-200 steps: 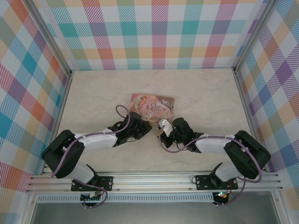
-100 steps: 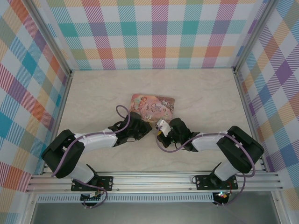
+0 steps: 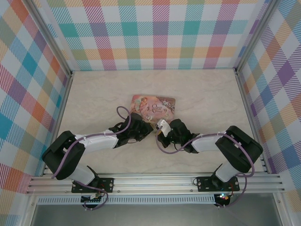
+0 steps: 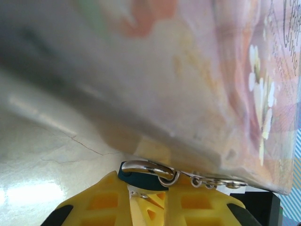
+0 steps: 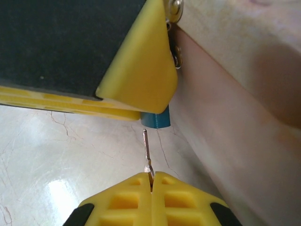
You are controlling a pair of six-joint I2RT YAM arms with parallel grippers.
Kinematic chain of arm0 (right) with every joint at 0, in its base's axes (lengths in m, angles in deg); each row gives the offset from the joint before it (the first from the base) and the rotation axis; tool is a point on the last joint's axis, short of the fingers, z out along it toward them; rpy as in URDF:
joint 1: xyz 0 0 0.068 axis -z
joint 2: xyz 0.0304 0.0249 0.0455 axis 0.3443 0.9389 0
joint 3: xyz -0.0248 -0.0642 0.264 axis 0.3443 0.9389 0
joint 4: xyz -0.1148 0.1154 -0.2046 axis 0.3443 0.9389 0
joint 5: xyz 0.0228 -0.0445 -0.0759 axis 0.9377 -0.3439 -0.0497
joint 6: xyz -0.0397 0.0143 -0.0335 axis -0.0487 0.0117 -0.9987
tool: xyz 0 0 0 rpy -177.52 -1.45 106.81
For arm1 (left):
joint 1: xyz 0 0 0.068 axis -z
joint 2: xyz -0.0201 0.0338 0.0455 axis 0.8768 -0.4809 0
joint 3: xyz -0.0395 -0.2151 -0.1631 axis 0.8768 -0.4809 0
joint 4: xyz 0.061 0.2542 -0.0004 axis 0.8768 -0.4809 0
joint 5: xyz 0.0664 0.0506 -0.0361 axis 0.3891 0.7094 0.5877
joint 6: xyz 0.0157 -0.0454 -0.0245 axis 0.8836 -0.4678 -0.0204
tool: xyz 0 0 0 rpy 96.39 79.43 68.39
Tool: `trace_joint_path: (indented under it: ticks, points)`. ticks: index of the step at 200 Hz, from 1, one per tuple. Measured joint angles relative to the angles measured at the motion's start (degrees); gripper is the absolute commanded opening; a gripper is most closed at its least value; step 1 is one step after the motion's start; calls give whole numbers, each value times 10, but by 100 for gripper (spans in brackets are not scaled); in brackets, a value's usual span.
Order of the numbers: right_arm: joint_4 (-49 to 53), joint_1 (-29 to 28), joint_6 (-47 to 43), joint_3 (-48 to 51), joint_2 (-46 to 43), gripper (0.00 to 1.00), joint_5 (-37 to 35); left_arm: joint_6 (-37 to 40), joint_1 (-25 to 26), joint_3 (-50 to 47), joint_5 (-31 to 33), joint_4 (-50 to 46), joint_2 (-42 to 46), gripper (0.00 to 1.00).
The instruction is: Unlock the padlock with the key
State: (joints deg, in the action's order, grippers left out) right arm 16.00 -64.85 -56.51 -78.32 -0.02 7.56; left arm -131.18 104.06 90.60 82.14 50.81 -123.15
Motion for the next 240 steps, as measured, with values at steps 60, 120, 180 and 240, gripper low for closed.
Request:
trace_joint_path:
  ticks: [60, 120, 180, 240]
  points:
    - [-6, 0, 5, 0, 3, 3, -10, 0, 0, 0, 1, 1, 0, 16]
    - [-25, -1, 17, 0, 3, 3, -19, -11, 0, 0, -6, 17, 12, 16]
    - [-29, -1, 18, 0, 3, 3, -28, -9, 0, -2, 2, 12, 20, 20]
    - [-5, -1, 31, 33, -44, 3, -38, 60, -9, -3, 59, -66, 85, 44]
